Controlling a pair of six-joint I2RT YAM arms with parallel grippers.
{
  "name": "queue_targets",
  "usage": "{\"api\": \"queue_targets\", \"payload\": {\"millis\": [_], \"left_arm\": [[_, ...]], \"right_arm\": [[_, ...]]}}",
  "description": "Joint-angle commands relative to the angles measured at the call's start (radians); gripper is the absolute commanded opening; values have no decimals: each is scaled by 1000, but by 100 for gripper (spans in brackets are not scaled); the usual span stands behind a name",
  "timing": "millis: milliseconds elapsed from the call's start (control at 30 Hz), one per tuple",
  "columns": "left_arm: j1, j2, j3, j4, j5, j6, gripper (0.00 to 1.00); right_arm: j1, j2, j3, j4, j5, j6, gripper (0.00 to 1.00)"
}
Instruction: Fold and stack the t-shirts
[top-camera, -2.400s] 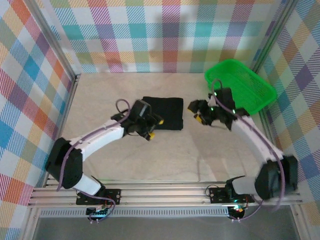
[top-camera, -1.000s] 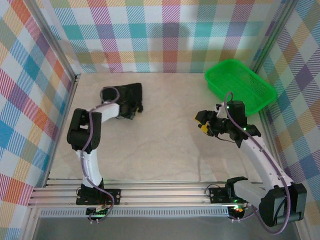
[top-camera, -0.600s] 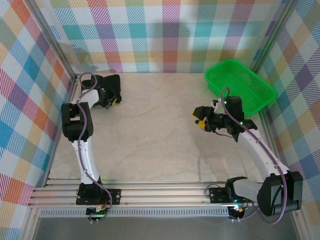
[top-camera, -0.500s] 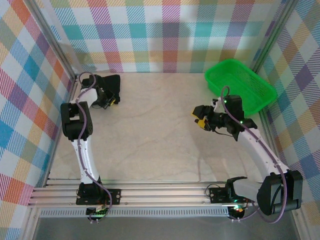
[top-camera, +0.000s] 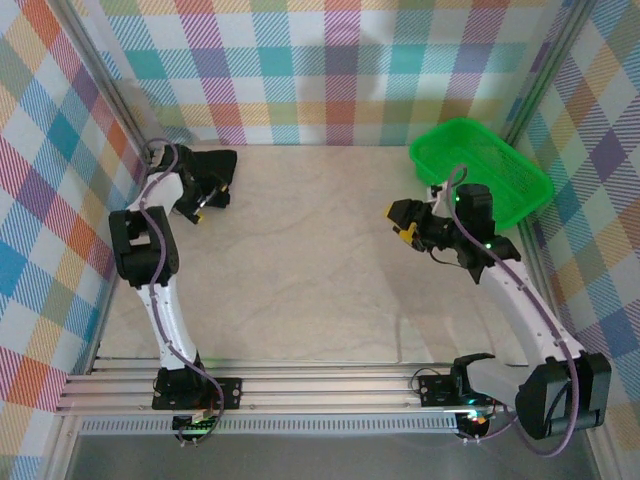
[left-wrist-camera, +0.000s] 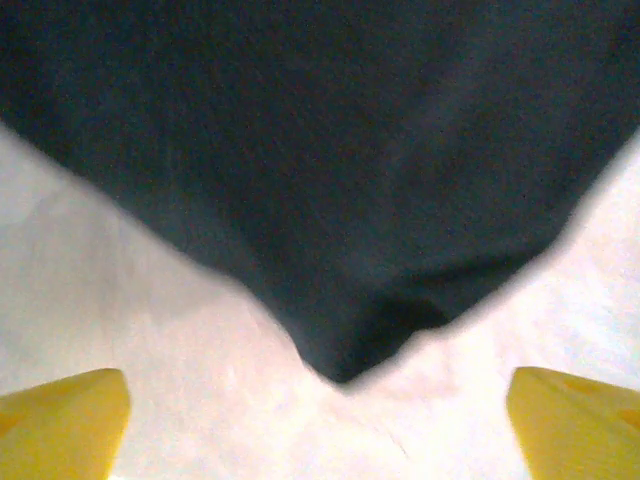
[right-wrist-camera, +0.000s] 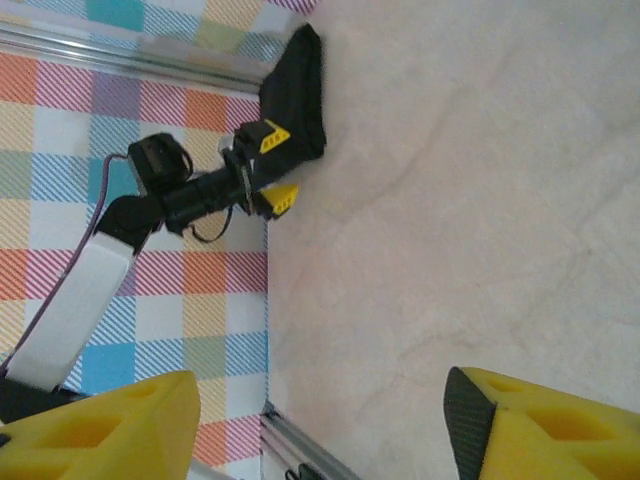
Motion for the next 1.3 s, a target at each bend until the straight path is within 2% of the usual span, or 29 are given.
{"api": "queue_targets", "payload": {"millis": [0, 33, 200, 267, 367, 433, 467, 500, 567, 600, 633, 667, 733, 800, 933, 1133, 1267], "left_arm": [[-42, -226, -33, -101, -56, -82, 100], [-45, -277, -50, -146, -77, -110, 100], [-65, -576, -220, -155, -116, -143, 100], [-68, -634, -223, -227, -112, -120, 100], [-89, -766, -303, -279, -187, -87, 100], [-105, -886, -405, -286, -285, -90, 100], [-119, -933, -441, -307, -372, -114, 100], [-150, -988, -489, -333, -519, -146, 100], [-222, -1111, -635, -233, -706, -56, 100], [-254, -1176, -730, -100, -732, 74, 100], [-272, -1237, -839, 66, -666, 284, 100], [-277, -1280, -922, 167, -602, 408, 100], [-281, -1338, -1069, 303, -597, 486, 100], [-279, -1337, -1178, 429, -582, 508, 100], [-277, -1196, -1262, 606, -579, 451, 100], [-242, -884, -1270, 932, -581, 490, 100], [-217, -747, -1243, 1061, -556, 528, 100]], "right_arm": [[-3, -23, 87, -11, 73, -61, 83], [-3, -22, 112, -35, 79, -73, 100], [-3, -17, 224, -111, 98, -102, 100], [-3, -15, 248, -123, 101, -102, 100], [-3, -19, 274, -192, 164, -126, 100], [-4, -30, 275, -266, 269, -169, 100], [-2, -26, 278, -311, 317, -213, 100], [2, -10, 289, -390, 410, -248, 100], [4, 35, 287, -515, 595, -286, 100], [3, 52, 260, -527, 666, -320, 100], [0, 51, 206, -486, 696, -379, 100], [-1, 38, 137, -417, 717, -439, 100], [1, -9, -46, -231, 810, -570, 100], [-1, -57, -216, -65, 916, -656, 100], [-9, -63, -413, 236, 972, -764, 100], [-67, 134, -478, 529, 944, -779, 100], [-107, 244, -452, 686, 884, -799, 100]]}}
